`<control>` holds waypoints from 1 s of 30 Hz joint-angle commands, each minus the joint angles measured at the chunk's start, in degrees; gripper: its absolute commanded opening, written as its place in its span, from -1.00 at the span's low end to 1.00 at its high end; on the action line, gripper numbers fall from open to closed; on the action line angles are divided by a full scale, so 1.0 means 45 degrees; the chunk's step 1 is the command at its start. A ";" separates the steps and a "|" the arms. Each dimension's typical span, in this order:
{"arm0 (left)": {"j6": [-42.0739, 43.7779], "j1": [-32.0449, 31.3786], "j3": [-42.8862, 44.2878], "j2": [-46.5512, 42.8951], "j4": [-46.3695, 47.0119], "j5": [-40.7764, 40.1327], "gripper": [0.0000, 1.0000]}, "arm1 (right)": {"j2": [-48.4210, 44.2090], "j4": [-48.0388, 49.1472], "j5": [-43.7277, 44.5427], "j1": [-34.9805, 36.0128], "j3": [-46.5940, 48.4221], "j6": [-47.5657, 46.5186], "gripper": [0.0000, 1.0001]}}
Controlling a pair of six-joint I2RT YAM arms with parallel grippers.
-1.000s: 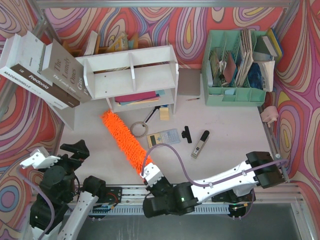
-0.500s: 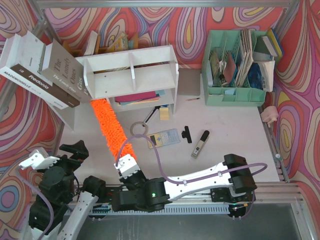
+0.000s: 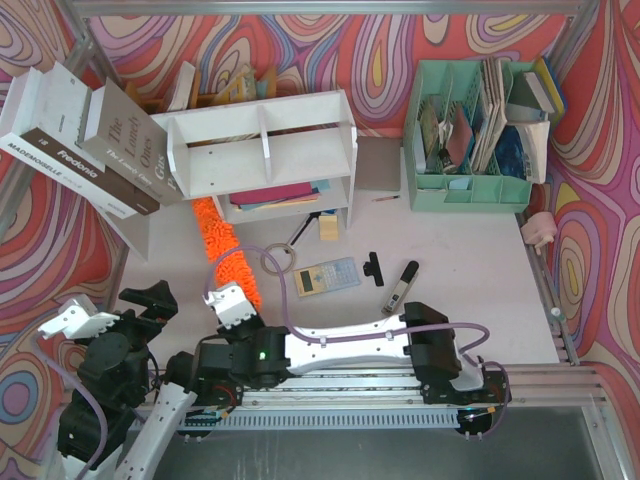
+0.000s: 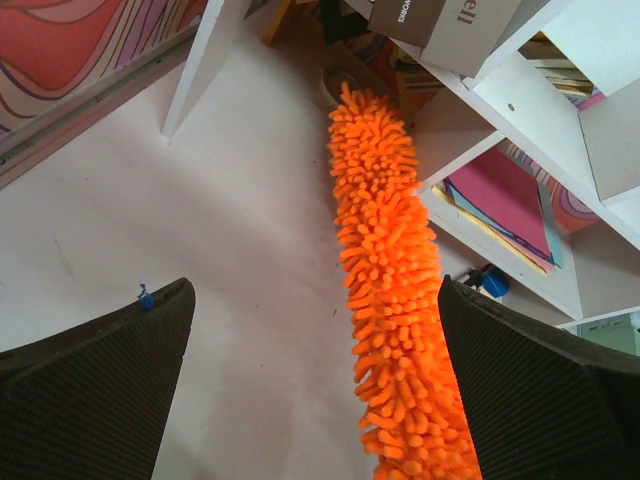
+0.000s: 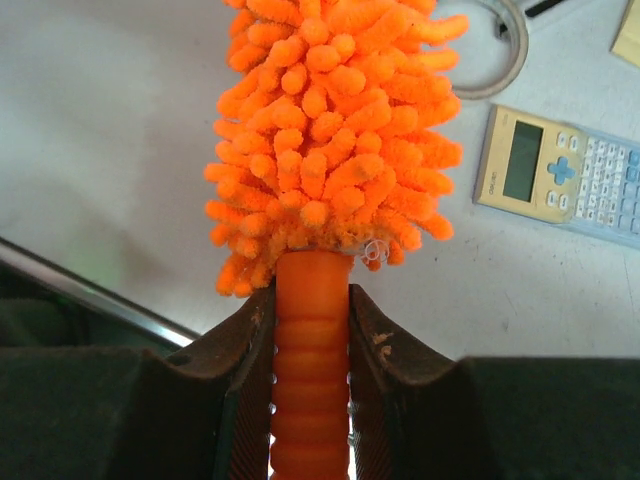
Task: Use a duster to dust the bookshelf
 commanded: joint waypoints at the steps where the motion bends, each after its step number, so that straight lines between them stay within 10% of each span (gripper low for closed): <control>1: 0.0065 -0.0064 0.0087 -0.0185 -0.0094 0.0054 0.97 | 0.0397 -0.0783 -0.0664 -0.0383 0.0057 0.0439 -1.00; 17: 0.0118 -0.0064 0.0068 -0.0187 -0.0044 0.0035 0.97 | -0.1957 0.1007 0.1269 -0.0405 -0.0640 -0.0329 -1.00; 30: 0.0110 -0.0060 0.0029 -0.0185 0.0002 -0.0022 0.97 | -0.0472 -0.0078 -0.1559 -0.0599 -0.1918 0.0382 -1.00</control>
